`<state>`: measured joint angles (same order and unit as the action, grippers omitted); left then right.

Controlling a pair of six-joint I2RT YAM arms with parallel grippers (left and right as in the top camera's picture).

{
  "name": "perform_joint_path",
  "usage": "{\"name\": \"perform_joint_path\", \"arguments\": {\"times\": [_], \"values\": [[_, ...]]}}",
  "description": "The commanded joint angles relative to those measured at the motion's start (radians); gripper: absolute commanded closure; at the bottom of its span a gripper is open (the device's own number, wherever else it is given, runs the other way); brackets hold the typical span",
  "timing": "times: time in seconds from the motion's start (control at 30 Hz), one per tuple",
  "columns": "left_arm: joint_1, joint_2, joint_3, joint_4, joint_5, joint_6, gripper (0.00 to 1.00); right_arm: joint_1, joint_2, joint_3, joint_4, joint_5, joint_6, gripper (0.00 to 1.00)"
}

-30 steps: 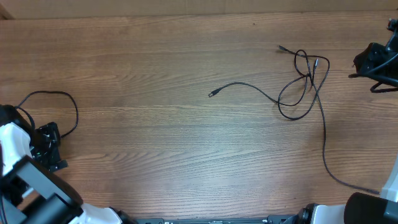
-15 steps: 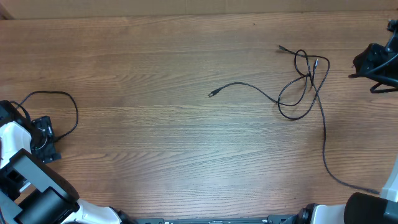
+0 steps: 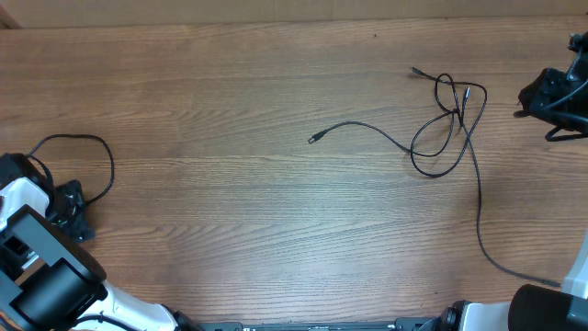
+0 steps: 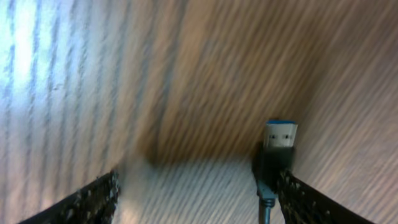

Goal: Untangle cables

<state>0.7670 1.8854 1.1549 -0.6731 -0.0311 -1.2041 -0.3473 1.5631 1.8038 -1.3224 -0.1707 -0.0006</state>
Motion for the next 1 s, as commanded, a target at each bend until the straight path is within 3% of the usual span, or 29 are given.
{"name": "perform_joint_path", "arguments": {"times": [0.0,0.17,0.27,0.57,0.67,0.77,0.87,0.97], "values": [[0.007,0.058,-0.008,0.042,-0.012,-0.015,0.17,-0.007,0.001,-0.011,0.002,-0.009,-0.004,0.69],[0.007,0.079,-0.008,0.084,-0.013,-0.015,0.17,-0.007,0.001,-0.011,-0.008,-0.009,-0.004,0.69],[0.007,0.079,-0.008,0.151,0.043,0.011,0.27,-0.007,0.001,-0.011,-0.014,-0.008,-0.004,0.69],[0.005,0.079,-0.008,0.182,0.039,0.034,0.34,-0.007,0.001,-0.011,-0.016,-0.013,-0.003,0.69],[0.005,0.080,-0.008,0.138,0.009,0.034,0.55,-0.007,0.001,-0.011,-0.016,-0.016,-0.003,0.69],[0.005,0.083,-0.008,0.109,-0.010,0.035,0.96,-0.007,0.001,-0.011,-0.016,-0.018,-0.003,0.69],[0.005,0.084,-0.008,0.122,0.026,0.080,0.96,-0.007,0.001,-0.011,-0.016,-0.018,-0.004,0.69],[0.005,0.084,-0.008,0.175,0.185,0.181,0.96,-0.007,0.001,-0.011,-0.016,-0.018,-0.004,0.69]]}}
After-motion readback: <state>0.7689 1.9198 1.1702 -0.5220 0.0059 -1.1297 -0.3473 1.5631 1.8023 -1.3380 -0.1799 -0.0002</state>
